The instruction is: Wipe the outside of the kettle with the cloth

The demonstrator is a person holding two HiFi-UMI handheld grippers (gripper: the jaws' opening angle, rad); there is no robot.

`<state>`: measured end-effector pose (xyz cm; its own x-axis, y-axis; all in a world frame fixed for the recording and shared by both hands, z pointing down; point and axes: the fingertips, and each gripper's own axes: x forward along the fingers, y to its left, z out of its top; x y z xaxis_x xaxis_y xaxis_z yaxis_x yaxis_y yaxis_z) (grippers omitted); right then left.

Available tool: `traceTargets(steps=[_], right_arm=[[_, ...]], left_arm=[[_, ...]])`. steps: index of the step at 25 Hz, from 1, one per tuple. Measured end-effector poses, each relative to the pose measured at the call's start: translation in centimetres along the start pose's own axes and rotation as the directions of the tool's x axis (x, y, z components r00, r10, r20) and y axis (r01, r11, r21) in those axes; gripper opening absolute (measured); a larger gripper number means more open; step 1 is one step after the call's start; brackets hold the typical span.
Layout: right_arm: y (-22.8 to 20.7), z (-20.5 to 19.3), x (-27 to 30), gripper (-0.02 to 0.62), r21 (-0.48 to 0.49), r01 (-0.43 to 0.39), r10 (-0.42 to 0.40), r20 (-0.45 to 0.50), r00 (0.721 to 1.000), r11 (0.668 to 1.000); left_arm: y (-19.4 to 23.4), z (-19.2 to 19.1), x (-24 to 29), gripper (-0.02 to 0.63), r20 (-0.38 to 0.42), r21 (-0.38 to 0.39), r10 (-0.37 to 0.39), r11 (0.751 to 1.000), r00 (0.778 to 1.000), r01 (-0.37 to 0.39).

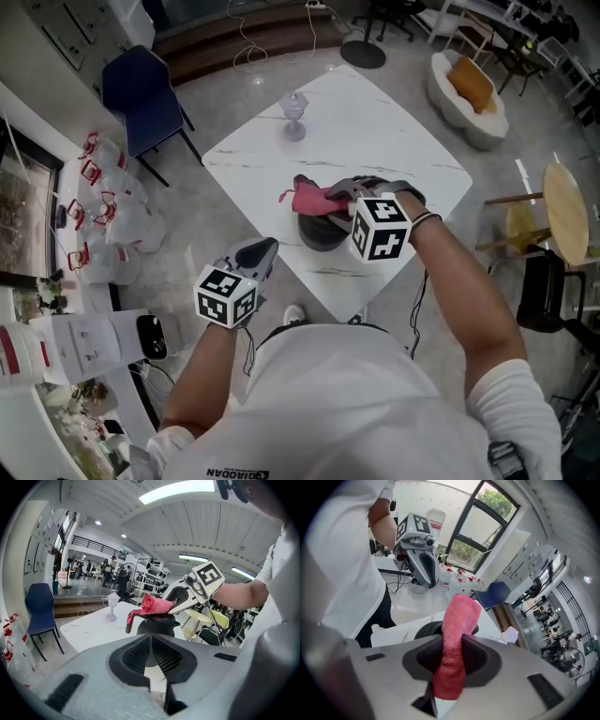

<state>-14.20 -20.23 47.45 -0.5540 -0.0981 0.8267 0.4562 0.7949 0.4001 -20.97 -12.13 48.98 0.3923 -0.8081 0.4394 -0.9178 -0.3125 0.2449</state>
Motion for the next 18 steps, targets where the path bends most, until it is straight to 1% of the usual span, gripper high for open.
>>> traceTargets(steps=[5, 10, 15, 18], right_arm=[[1.5, -0.4, -0.9, 0.103, 0.018, -0.009, 0.009, 0.011, 1.000, 1.000], [3.1, -0.5, -1.3, 0.107, 0.000, -0.026, 0.026, -0.001, 1.000, 1.000], [3.9, -0.6, -1.6, 0.107, -0.005, -0.002, 0.002, -0.004, 1.000, 1.000], [4.3, -0.5, -1.7, 0.107, 0.012, -0.003, 0.003, 0.003, 1.000, 1.000]], left_arm=[[-0.3, 0.1, 0.2, 0.021, -0.010, 0.013, -0.010, 1.000, 1.000, 0.010], [-0.9, 0.1, 0.6, 0.021, -0.015, 0.025, -0.027, 0.999, 1.000, 0.028], [-1.5, 0.1, 0.9, 0.021, -0.022, 0.040, -0.047, 0.998, 0.999, 0.048], [-1.6, -0.2, 1.0, 0.021, -0.028, 0.044, -0.059, 0.997, 0.998, 0.060]])
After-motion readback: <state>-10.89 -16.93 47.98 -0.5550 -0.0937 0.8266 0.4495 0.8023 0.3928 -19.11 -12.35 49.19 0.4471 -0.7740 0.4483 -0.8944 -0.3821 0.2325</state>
